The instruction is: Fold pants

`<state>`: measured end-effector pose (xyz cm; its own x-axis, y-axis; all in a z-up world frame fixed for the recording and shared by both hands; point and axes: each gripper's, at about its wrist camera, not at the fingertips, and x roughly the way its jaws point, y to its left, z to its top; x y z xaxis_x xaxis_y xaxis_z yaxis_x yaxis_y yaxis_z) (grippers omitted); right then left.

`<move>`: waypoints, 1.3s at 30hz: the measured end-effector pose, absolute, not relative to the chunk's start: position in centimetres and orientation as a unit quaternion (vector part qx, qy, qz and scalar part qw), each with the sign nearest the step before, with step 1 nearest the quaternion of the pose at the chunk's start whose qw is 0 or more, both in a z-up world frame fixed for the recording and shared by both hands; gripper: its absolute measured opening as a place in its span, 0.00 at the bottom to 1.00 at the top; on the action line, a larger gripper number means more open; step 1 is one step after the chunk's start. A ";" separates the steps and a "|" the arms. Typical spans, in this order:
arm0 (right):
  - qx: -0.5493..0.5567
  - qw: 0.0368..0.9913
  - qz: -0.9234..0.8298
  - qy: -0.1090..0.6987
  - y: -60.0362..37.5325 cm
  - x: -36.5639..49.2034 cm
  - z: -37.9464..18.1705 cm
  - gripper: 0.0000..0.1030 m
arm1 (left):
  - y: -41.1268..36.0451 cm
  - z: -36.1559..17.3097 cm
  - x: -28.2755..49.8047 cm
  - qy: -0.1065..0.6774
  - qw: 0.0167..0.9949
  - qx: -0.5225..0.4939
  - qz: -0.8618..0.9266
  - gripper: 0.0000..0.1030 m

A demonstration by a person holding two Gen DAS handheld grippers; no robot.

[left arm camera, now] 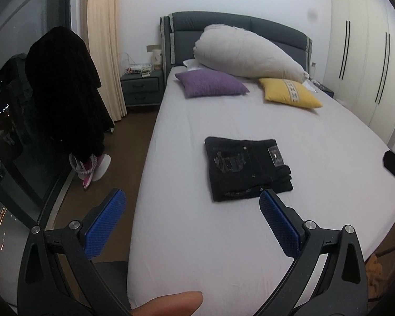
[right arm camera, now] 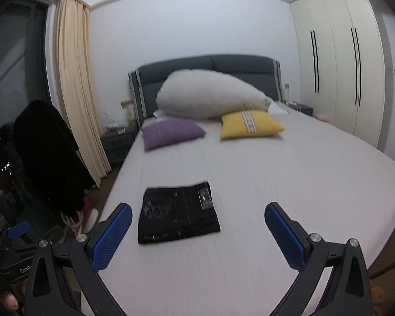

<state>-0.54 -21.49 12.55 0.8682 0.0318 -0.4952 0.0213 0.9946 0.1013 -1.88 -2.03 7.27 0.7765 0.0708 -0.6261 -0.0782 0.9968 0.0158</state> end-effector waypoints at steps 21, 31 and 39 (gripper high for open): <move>0.027 0.952 0.005 0.305 -19.6 -0.2 10.5 1.00 | -1.7 3.8 2.5 0.368 0.929 -0.006 0.031 1.00; 0.024 0.950 0.006 0.312 -19.3 -0.2 10.3 1.00 | -1.6 3.5 2.8 0.374 0.927 -0.006 0.033 1.00; 0.024 0.949 0.006 0.314 -19.0 -0.3 10.1 1.00 | -1.6 3.5 2.9 0.375 0.926 -0.007 0.033 1.00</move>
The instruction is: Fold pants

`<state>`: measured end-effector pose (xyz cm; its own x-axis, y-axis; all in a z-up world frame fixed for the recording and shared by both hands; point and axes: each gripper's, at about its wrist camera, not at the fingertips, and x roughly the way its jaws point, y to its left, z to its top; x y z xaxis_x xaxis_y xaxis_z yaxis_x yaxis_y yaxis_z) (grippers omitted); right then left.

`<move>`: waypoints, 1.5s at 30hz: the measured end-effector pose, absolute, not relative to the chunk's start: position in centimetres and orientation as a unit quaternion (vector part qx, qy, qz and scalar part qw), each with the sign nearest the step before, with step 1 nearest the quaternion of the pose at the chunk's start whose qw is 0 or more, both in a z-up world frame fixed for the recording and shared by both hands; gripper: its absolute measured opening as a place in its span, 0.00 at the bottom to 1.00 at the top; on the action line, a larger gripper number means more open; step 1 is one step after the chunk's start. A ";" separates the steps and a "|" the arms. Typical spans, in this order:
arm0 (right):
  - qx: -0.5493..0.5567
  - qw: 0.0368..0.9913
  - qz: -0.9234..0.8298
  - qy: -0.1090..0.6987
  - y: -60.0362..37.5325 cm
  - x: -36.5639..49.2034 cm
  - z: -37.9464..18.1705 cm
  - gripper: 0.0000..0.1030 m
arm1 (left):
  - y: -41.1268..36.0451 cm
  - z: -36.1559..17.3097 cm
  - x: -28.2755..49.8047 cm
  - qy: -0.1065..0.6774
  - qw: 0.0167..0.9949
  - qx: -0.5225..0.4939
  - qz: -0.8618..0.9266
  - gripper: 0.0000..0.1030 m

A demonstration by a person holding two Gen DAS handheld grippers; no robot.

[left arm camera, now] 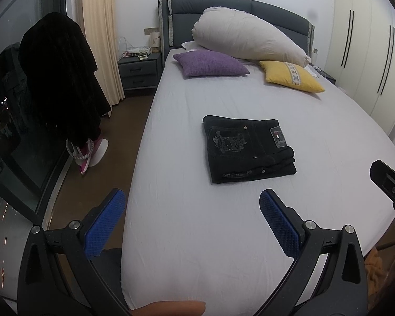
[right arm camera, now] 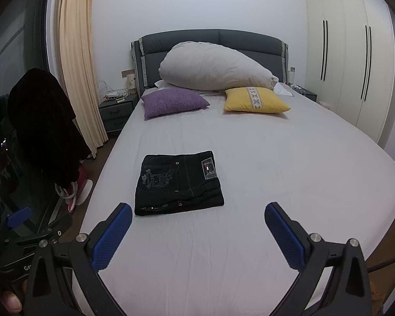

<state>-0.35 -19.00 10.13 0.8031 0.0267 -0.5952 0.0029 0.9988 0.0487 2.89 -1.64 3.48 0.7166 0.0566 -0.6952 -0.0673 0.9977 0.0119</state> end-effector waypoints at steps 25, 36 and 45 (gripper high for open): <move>0.022 0.947 0.011 0.321 -18.9 -0.7 9.0 1.00 | -1.8 2.1 3.4 0.382 0.924 -0.009 0.030 1.00; 0.022 0.946 0.012 0.324 -19.0 -0.9 8.4 1.00 | -2.0 1.7 3.6 0.384 0.923 -0.008 0.028 1.00; 0.023 0.945 0.013 0.325 -19.1 -0.8 8.5 1.00 | -2.2 1.5 3.6 0.386 0.922 -0.007 0.027 1.00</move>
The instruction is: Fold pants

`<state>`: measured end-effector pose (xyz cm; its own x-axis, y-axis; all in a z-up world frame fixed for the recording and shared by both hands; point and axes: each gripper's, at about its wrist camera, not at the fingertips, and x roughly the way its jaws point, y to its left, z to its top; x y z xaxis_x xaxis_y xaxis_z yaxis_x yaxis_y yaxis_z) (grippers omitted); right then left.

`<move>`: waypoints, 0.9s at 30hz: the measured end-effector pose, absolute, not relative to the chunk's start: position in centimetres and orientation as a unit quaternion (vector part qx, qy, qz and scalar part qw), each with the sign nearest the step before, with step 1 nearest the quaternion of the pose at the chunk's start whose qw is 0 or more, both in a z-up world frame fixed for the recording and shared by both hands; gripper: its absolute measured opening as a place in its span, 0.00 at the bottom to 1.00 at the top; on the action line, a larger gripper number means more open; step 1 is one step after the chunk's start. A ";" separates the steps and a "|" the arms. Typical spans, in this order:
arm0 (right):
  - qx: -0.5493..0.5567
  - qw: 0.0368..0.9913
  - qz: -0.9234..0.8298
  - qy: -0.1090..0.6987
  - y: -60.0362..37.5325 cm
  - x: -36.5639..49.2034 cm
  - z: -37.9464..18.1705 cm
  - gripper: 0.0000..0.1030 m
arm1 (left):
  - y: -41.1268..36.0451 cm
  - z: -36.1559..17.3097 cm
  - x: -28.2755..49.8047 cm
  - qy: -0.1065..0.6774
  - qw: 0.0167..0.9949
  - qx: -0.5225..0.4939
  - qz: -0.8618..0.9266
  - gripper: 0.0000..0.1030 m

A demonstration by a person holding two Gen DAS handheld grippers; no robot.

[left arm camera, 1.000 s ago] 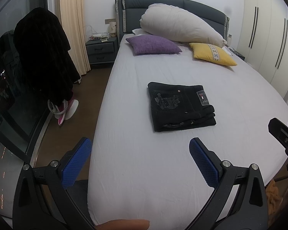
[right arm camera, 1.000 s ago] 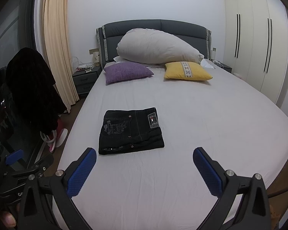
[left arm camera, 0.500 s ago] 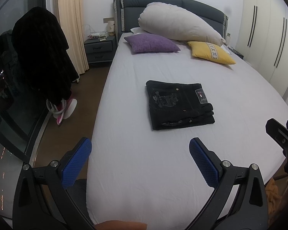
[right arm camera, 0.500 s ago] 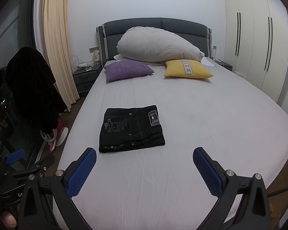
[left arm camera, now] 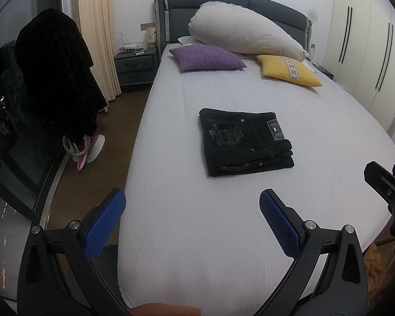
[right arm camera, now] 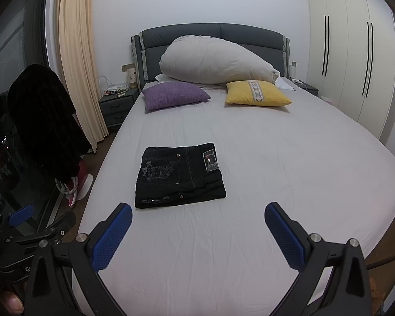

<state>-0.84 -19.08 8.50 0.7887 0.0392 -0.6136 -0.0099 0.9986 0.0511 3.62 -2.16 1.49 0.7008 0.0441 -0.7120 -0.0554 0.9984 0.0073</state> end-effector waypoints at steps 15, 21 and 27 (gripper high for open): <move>0.023 0.945 0.014 0.327 -19.3 -1.0 8.1 1.00 | -2.4 1.1 3.4 0.387 0.922 -0.006 0.024 1.00; 0.023 0.944 0.014 0.327 -19.4 -0.9 8.2 1.00 | -2.5 1.0 3.4 0.388 0.921 -0.006 0.023 1.00; 0.022 0.944 0.015 0.328 -19.4 -1.0 8.2 1.00 | -2.6 0.5 3.3 0.390 0.921 -0.003 0.018 1.00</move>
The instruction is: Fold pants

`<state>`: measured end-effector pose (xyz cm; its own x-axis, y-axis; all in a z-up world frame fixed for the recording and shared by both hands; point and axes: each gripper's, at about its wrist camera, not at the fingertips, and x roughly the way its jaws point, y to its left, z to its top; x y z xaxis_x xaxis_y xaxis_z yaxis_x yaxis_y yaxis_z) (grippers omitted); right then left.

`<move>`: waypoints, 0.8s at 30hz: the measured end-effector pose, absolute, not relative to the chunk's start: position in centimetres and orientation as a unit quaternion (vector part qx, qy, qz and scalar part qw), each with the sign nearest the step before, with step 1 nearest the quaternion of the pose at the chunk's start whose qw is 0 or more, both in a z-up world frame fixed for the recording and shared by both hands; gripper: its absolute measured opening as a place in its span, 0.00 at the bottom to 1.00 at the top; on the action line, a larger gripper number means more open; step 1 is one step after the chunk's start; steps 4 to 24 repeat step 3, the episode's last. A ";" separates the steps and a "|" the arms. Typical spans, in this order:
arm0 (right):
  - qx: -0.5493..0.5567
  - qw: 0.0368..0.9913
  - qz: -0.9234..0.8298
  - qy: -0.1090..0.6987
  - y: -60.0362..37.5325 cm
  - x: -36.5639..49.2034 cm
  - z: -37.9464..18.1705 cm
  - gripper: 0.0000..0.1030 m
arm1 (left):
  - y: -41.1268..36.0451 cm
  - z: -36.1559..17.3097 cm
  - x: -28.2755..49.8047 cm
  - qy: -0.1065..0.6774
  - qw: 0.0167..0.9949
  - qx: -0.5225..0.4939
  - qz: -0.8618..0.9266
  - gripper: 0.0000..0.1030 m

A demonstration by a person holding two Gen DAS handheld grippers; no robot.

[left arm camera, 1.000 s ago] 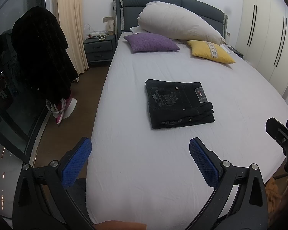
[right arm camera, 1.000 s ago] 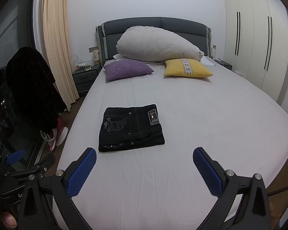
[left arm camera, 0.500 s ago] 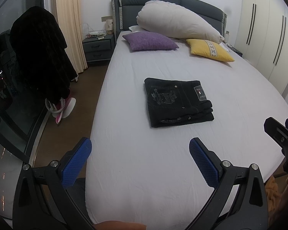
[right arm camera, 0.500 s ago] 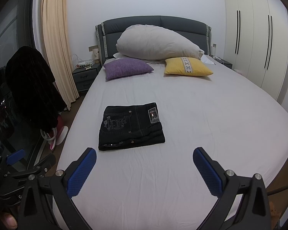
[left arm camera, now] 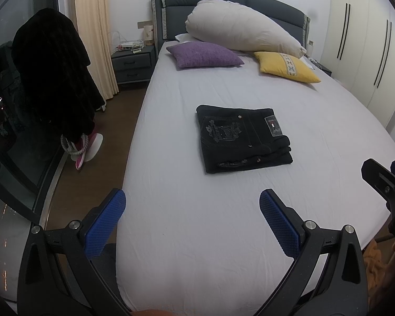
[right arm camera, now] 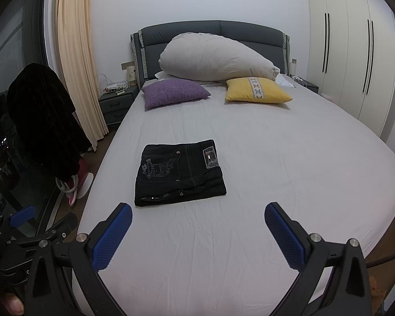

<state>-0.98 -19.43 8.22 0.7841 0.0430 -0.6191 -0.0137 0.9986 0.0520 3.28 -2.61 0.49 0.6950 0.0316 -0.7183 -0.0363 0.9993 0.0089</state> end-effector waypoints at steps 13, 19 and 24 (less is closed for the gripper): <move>0.023 0.944 0.015 0.328 -19.5 -0.8 8.4 1.00 | -2.6 0.4 3.2 0.391 0.920 -0.004 0.017 1.00; 0.023 0.944 0.015 0.328 -19.5 -0.8 8.4 1.00 | -2.6 0.4 3.2 0.391 0.920 -0.004 0.017 1.00; 0.023 0.944 0.015 0.328 -19.5 -0.8 8.4 1.00 | -2.6 0.4 3.2 0.391 0.920 -0.004 0.017 1.00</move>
